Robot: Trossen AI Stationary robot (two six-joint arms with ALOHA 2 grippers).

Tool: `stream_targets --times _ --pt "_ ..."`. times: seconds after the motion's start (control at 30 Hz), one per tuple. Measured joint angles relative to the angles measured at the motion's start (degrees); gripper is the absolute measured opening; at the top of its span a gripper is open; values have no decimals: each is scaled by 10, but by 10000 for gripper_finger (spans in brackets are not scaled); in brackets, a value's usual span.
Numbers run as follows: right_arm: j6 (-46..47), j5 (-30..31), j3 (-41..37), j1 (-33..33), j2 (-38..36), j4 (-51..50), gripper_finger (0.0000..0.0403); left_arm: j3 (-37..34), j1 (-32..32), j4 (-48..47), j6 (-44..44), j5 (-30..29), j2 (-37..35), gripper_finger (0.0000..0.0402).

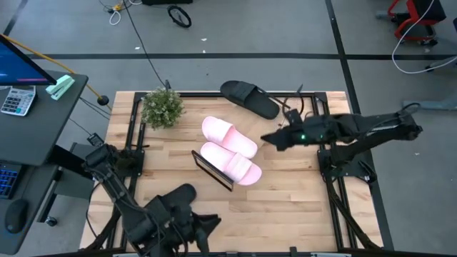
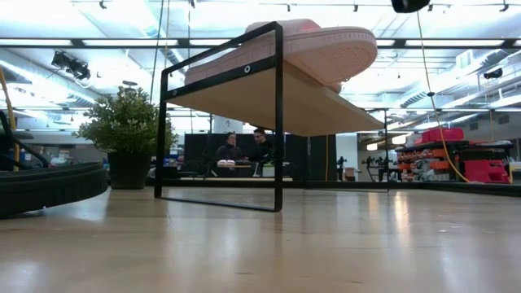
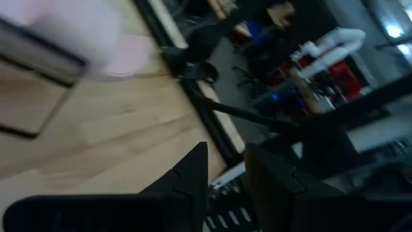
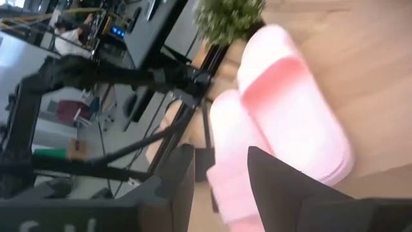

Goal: Pick and place slides into the shelf
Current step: Put the black slipper on the shelf

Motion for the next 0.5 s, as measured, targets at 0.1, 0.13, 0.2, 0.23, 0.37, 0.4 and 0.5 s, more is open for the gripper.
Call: stream_targets --times 0.1,0.13,0.2,0.23,0.37,0.4,0.5 --pt "13 12 0 30 16 12 149 0 1 64 75 30 0 107" --pt "15 14 0 37 23 18 149 0 3 78 97 47 0 108" --pt "16 14 0 49 34 32 149 0 6 105 135 86 0 107" --pt "16 15 0 54 40 42 149 0 9 116 151 116 0 107" --pt "16 15 0 68 59 71 149 0 28 144 219 320 -2 107" --pt "16 15 0 70 63 76 149 0 35 142 235 384 -3 107" --pt "16 15 0 77 71 91 149 0 55 129 289 566 -3 107"
